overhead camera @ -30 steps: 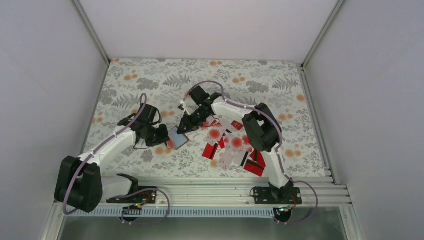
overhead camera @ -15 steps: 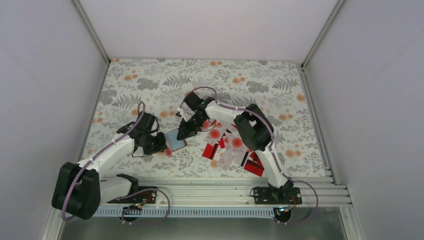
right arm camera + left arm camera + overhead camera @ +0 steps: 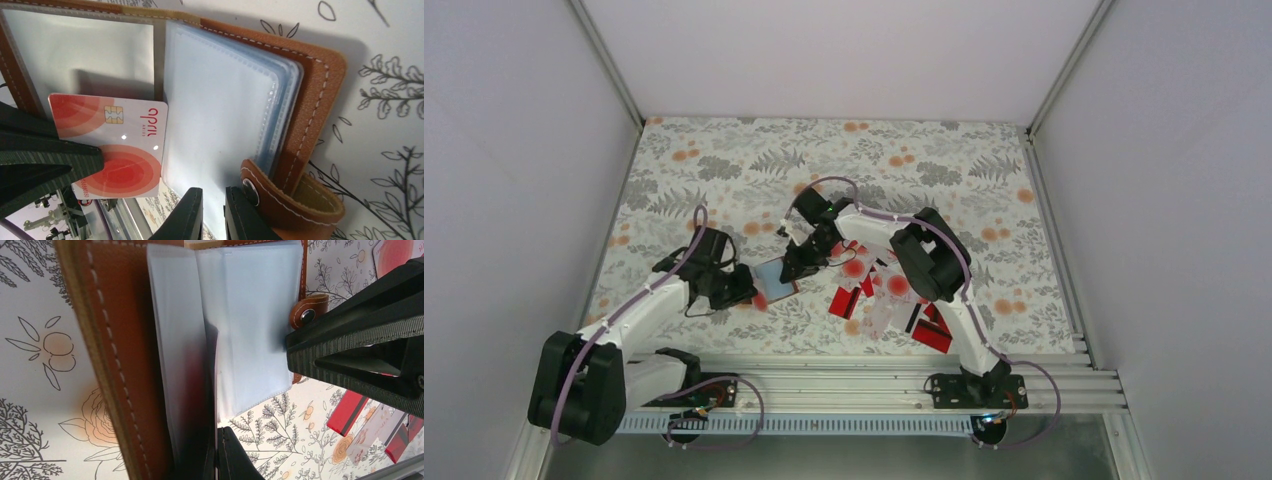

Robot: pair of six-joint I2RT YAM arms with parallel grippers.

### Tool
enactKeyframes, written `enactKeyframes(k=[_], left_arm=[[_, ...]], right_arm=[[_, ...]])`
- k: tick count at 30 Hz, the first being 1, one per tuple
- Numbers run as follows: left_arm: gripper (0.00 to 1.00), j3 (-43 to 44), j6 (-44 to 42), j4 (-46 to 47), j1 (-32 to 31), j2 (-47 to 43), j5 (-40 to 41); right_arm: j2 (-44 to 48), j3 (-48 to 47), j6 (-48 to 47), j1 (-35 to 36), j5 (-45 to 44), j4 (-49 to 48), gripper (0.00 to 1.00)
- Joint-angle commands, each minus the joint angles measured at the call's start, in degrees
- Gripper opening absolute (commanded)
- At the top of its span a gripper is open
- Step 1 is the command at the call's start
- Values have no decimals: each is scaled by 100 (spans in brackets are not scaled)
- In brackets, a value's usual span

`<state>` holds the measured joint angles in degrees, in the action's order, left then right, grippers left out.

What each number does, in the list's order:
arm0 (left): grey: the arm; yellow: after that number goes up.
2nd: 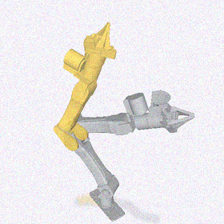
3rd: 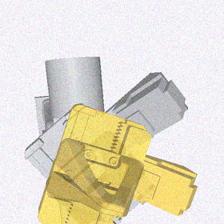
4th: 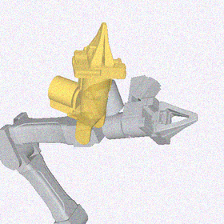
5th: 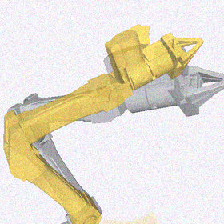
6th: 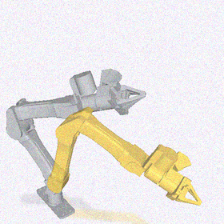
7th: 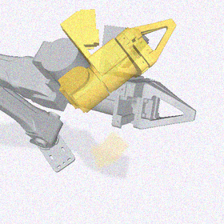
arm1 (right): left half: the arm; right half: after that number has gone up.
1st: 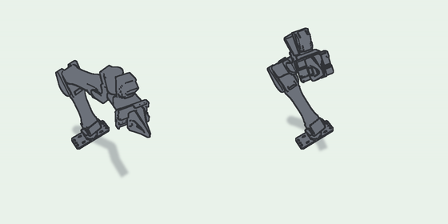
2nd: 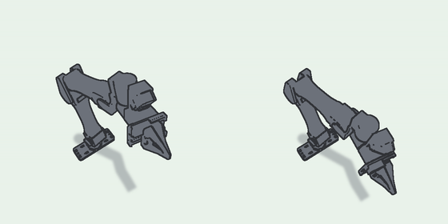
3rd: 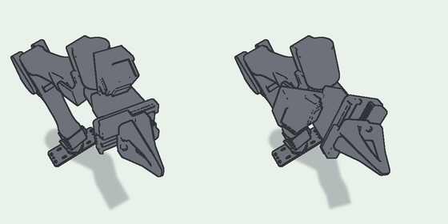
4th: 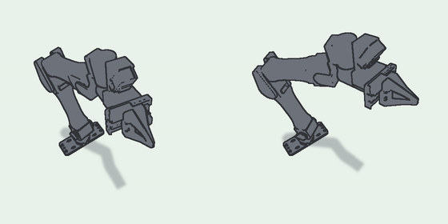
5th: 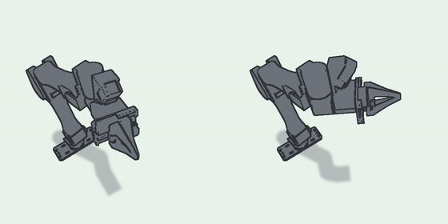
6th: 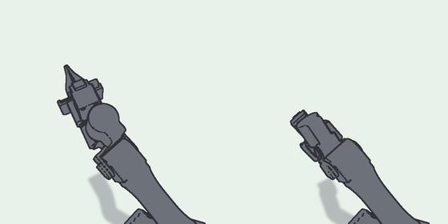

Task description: Put the credit cards into the card holder

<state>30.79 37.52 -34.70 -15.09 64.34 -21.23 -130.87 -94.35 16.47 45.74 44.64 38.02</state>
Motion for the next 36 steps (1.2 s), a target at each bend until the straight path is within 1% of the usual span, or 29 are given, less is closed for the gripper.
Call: enactKeyframes(k=[1,5,23,36], left_arm=[[2,-42,-157,87,66,20,-12],[2,-59,-162,208,98,-32,-73],[2,-134,-382,592,462,318,-624],[2,-138,-482,746,593,575,-730]], right_arm=[[-147,199,4,49,-224,17,13],[-157,228,1,48,-237,20,13],[-133,440,-17,48,-259,-70,12],[-58,546,-32,49,-272,-120,12]])
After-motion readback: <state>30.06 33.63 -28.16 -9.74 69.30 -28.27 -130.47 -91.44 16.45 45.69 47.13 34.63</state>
